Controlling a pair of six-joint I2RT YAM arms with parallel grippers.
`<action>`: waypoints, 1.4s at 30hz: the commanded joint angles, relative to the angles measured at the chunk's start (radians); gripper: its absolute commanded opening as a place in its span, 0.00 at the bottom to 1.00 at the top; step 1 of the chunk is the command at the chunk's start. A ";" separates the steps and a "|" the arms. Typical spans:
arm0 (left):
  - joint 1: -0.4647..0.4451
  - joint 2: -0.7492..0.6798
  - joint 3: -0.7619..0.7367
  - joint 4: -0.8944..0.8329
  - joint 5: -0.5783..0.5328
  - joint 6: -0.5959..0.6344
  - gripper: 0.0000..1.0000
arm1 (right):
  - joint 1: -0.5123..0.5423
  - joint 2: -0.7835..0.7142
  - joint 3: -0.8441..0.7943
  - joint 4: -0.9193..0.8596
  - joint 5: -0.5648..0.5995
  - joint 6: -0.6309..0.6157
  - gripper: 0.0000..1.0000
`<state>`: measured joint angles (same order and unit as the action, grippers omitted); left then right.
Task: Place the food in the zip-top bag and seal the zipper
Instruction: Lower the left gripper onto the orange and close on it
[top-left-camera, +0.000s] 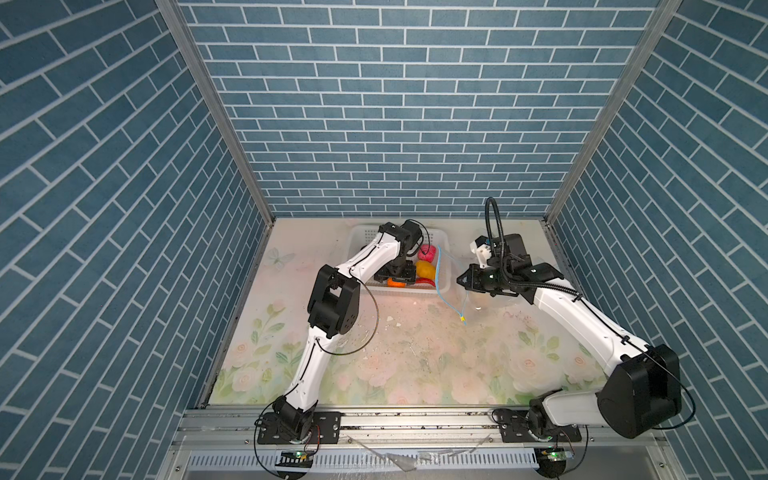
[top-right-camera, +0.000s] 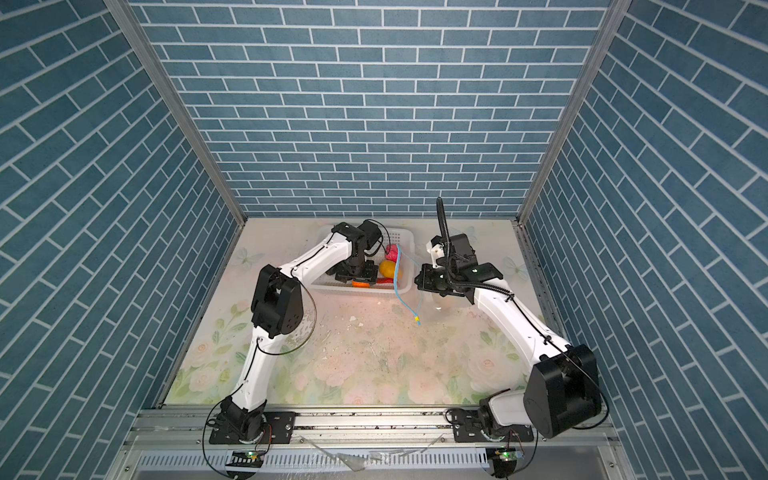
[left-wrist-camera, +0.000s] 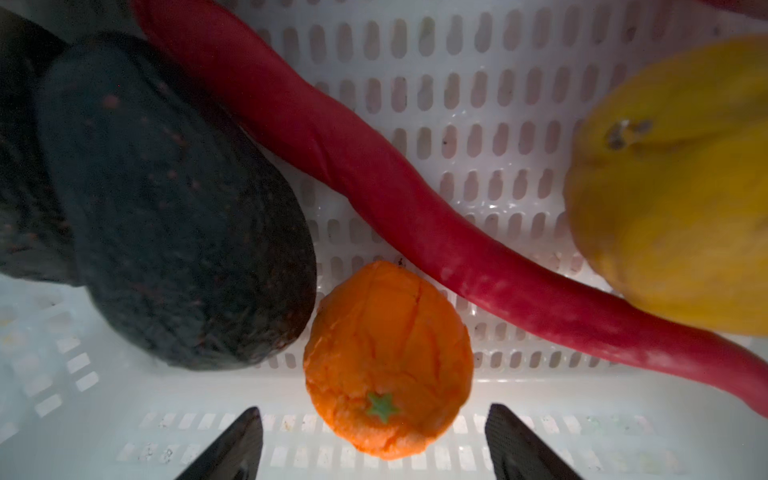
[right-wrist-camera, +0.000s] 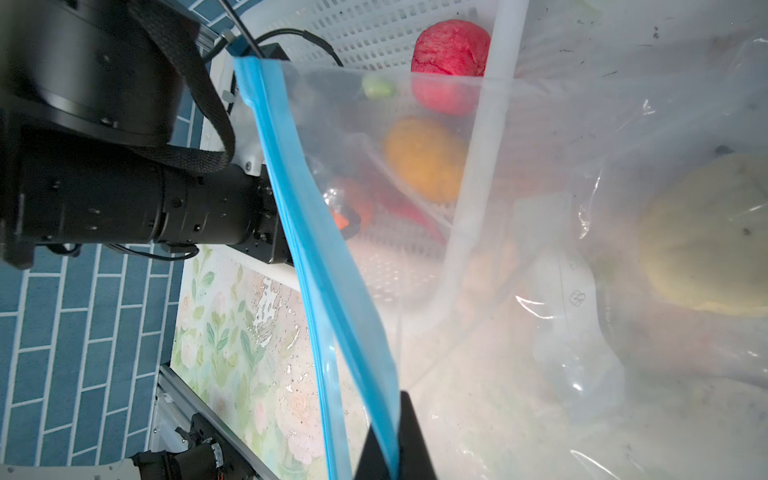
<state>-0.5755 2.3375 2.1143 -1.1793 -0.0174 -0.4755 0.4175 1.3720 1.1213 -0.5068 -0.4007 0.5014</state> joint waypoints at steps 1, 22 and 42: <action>0.003 0.025 0.015 -0.004 0.007 -0.003 0.86 | -0.003 0.012 -0.007 0.014 -0.007 0.028 0.00; 0.012 0.044 -0.015 0.042 0.029 -0.003 0.81 | -0.003 0.020 -0.012 0.028 -0.015 0.040 0.00; 0.014 0.011 -0.038 0.044 0.030 -0.006 0.68 | -0.004 0.013 -0.015 0.028 -0.011 0.042 0.00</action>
<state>-0.5678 2.3531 2.0880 -1.1271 0.0128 -0.4812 0.4175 1.3834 1.1213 -0.4923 -0.4068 0.5194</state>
